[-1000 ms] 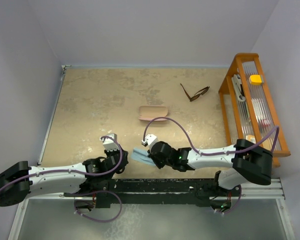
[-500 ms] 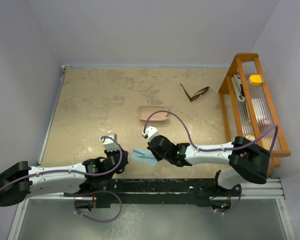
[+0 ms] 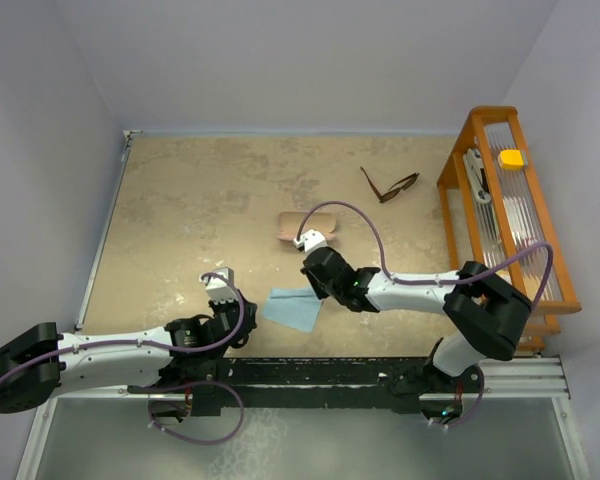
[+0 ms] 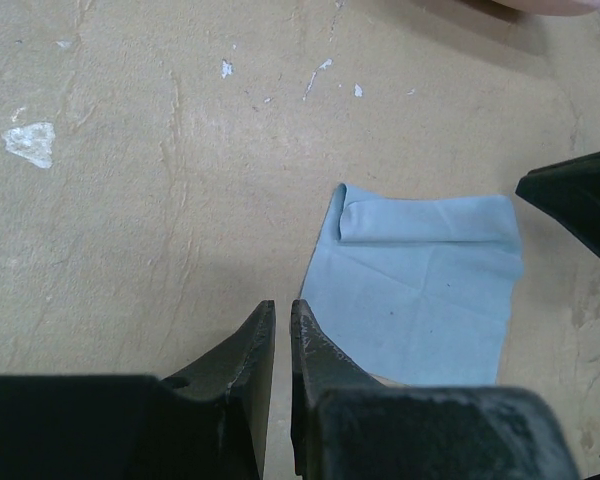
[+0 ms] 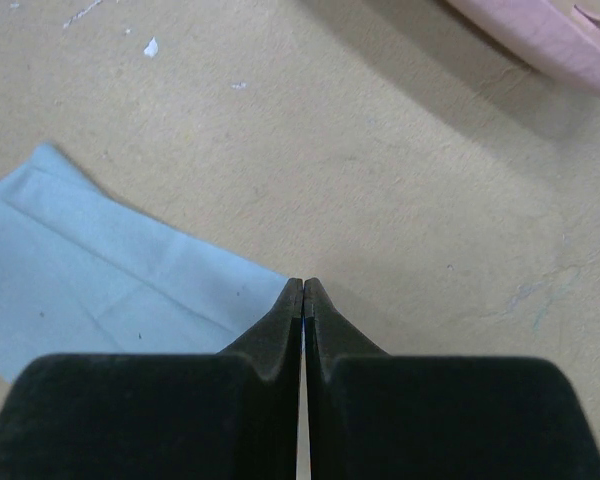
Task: Organize the sunglasses
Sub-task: Adjust the glasses cleaning cloth at the center of the board.
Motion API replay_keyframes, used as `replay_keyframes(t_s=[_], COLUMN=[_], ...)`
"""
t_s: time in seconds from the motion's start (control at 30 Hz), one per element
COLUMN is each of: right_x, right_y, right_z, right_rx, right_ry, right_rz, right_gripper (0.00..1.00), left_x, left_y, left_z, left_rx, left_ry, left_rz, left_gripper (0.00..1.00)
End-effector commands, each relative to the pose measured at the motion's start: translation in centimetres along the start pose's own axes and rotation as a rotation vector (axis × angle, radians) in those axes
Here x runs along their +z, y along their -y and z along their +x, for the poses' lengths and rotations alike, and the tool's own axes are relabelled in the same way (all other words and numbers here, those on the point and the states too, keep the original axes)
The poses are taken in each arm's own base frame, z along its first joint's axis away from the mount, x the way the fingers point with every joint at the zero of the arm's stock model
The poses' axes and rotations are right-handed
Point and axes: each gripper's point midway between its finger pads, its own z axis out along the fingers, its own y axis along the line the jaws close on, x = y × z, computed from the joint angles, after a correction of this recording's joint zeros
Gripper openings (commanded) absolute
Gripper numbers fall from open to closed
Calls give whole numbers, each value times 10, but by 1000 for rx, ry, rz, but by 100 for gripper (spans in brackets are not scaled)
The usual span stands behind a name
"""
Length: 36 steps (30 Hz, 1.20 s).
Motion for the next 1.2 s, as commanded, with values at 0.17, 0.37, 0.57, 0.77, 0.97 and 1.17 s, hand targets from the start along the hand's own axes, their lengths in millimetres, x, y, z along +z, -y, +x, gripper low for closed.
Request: replay_keyframes(t_s=[0.17, 0.37, 0.57, 0.77, 0.97, 1.17], right_x=[14, -1, -19, -22, -23, -23], right_y=[9, 5, -12, -23, -32, -35], right_z=[-34, -42, -48, -46, -39, -31], right_rx=[20, 45, 72, 78, 98, 101], right_ry=[55, 93, 118, 107, 103, 91], right_rz=[56, 8, -103, -168, -208, -229], right_gripper=[0, 0, 0, 0, 0, 0], left_x=[1, 2, 9, 14, 19, 29], left_y=[5, 18, 33, 49, 58, 56], left_z=[-2, 1, 15, 13, 8, 28], left_rx=[-16, 19, 38, 69, 104, 151], left_ry=[11, -15, -48, -37, -16, -88], left_rz=[25, 62, 120, 151, 157, 118], left_gripper=[9, 9, 8, 5, 5, 5])
